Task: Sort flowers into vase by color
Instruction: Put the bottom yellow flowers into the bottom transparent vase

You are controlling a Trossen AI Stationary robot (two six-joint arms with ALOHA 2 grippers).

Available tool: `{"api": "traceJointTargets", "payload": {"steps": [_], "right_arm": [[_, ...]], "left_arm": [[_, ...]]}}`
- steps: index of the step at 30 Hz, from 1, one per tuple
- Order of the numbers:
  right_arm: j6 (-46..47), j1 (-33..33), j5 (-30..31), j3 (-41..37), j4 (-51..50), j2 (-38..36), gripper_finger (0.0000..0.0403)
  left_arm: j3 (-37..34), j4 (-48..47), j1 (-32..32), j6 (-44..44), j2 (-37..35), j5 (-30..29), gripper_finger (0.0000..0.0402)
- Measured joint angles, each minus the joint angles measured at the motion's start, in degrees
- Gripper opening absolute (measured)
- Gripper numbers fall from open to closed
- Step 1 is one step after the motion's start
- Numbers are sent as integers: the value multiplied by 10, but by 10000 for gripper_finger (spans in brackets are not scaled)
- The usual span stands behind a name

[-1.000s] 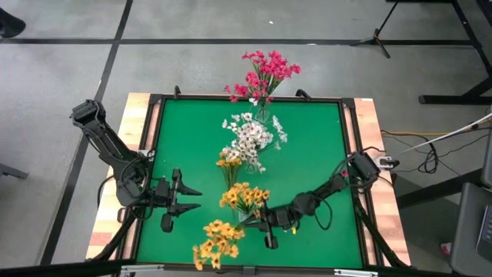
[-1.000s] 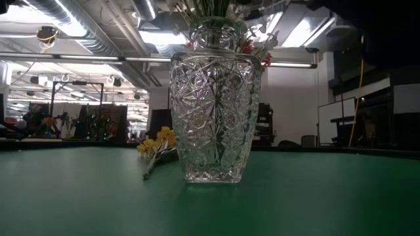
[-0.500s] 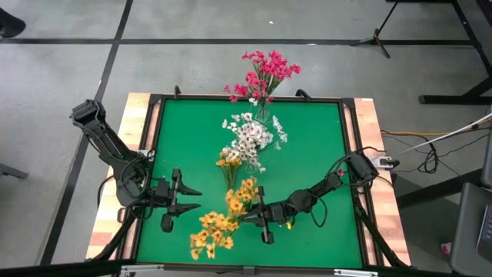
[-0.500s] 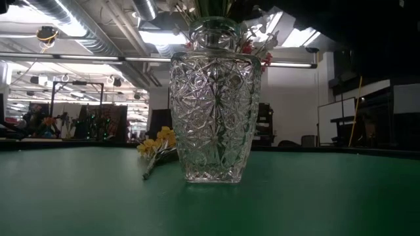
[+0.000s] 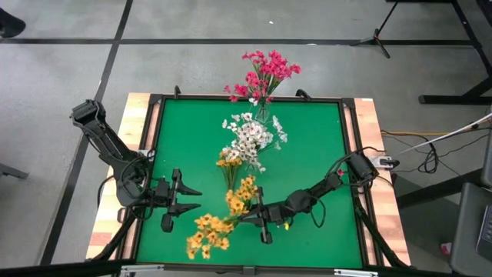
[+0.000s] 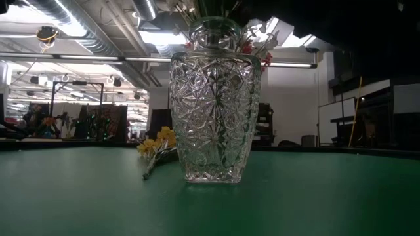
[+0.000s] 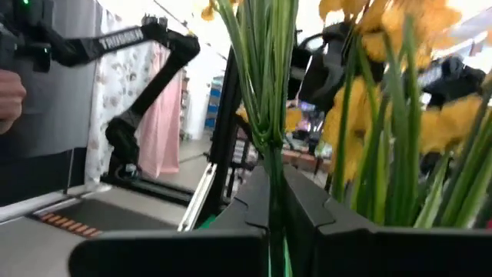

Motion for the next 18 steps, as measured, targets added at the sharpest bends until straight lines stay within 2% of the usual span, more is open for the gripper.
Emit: {"api": "traceJointTargets", "payload": {"steps": [4, 12, 18], "right_arm": [[13, 0, 22, 0, -15, 0, 25], [24, 0, 19, 0, -35, 0, 13], [58, 0, 47, 0, -45, 0, 77]], "left_arm": [[0, 0, 0, 0, 0, 0, 159], [0, 0, 0, 0, 0, 0, 159], [0, 0, 0, -1, 0, 0, 159]]}}
